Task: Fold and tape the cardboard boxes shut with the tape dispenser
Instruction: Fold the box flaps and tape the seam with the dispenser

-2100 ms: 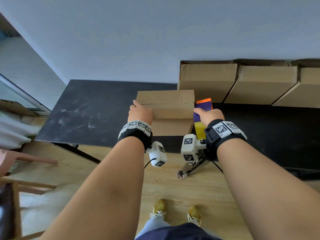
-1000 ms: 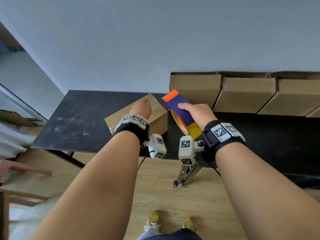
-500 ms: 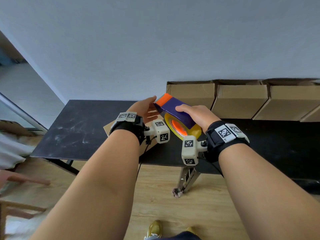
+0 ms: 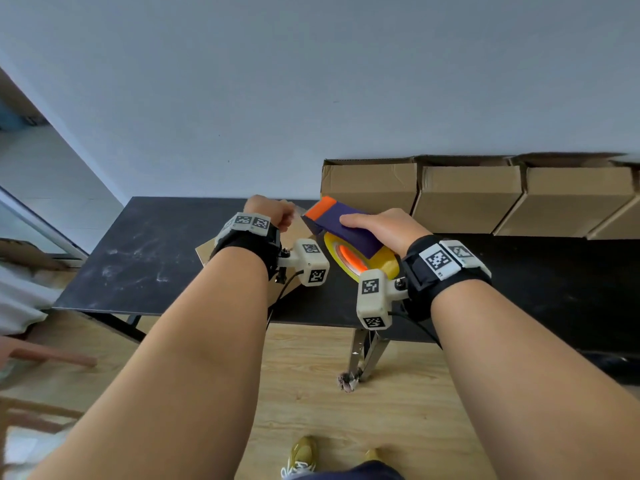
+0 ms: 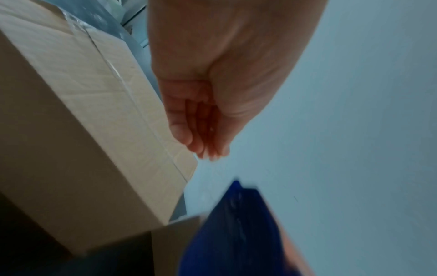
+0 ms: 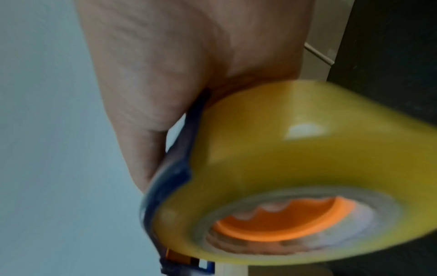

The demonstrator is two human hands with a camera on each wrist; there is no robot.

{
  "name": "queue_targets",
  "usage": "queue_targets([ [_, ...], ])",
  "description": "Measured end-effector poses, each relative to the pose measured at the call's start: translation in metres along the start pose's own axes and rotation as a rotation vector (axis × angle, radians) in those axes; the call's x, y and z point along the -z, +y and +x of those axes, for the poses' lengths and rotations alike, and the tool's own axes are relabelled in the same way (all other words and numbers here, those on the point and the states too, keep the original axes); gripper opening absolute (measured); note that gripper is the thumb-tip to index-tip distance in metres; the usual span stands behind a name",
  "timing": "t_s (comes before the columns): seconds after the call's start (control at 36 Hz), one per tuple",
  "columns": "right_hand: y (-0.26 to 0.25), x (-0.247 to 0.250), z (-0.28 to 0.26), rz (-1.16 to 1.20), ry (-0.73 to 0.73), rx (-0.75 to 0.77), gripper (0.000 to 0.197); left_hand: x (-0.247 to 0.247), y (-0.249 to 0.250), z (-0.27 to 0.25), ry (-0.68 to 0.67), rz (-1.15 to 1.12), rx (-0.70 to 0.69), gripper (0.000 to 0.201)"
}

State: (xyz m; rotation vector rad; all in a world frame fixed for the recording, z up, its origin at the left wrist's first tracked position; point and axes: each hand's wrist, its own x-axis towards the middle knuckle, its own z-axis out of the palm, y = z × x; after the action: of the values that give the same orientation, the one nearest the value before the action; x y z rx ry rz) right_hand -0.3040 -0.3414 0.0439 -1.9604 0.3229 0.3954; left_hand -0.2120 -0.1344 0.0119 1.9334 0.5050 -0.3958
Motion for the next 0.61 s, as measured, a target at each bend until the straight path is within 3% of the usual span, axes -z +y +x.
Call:
queue_targets([
  [0.11,0.013,0.012,-0.004,-0.039,0.0,-0.034,0.045,0.013,-0.012,0.017,0.16,0.011,-0.009,0.031],
  [0.19,0.018,0.015,-0.003,-0.049,-0.006,-0.049,0.044,0.008,-0.014,0.01,0.205,0.037,-0.116,0.023],
  [0.36,0.018,0.012,0.001,-0.091,0.03,-0.039,0.04,0.003,-0.02,0.003,0.243,0.113,-0.258,0.021],
  [0.61,-0.008,-0.009,0.022,-0.095,0.101,-0.047,0.035,0.02,-0.002,0.031,0.245,0.31,-0.313,0.02],
])
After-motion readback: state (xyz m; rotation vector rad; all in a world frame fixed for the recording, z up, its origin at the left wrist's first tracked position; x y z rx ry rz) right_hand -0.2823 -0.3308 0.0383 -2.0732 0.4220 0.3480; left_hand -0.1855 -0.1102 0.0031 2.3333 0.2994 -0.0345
